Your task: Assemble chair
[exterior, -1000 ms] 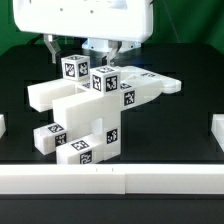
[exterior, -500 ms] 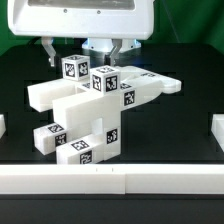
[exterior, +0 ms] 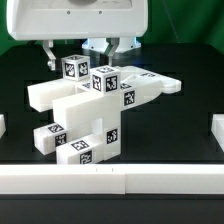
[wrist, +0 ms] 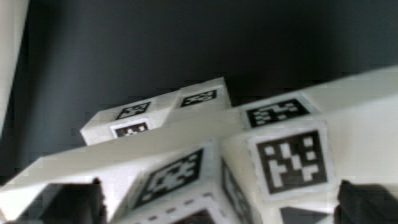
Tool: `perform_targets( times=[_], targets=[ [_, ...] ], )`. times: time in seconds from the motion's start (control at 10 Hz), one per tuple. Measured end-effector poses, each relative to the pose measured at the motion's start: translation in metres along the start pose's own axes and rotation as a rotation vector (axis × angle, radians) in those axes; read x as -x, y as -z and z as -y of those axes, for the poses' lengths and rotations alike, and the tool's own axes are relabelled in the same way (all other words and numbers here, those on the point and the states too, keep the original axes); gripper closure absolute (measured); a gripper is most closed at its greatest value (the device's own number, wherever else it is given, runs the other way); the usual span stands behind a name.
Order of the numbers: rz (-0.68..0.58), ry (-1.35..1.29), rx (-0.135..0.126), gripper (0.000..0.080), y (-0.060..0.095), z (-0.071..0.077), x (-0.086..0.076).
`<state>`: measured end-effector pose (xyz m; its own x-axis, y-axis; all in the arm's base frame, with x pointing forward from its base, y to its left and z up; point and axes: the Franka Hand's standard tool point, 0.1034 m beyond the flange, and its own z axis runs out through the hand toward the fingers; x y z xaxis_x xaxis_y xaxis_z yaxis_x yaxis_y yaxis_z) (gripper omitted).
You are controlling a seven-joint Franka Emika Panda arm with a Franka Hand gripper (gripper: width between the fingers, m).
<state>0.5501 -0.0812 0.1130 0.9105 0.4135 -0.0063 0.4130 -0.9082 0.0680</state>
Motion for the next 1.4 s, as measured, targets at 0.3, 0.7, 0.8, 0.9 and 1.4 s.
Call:
perform_targets(
  times=[0.3,0.7,0.8,0.9,1.4],
  targets=[
    [0.004,0.226,0.002,0.015,-0.0007,-0.0063,0.0044],
    [0.004,0.221,0.002,0.0444,-0.0009,-0.007,0.005],
    [0.005,0.209,0.002,0.0512,-0.0009,-0.0069,0.005],
    [0.005,0.188,0.002,0.0512,-0.001,-0.007,0.005],
    [0.009,-0.23,-0.011,0.0512,-0.0011,-0.0053,0.0054]
  ],
)
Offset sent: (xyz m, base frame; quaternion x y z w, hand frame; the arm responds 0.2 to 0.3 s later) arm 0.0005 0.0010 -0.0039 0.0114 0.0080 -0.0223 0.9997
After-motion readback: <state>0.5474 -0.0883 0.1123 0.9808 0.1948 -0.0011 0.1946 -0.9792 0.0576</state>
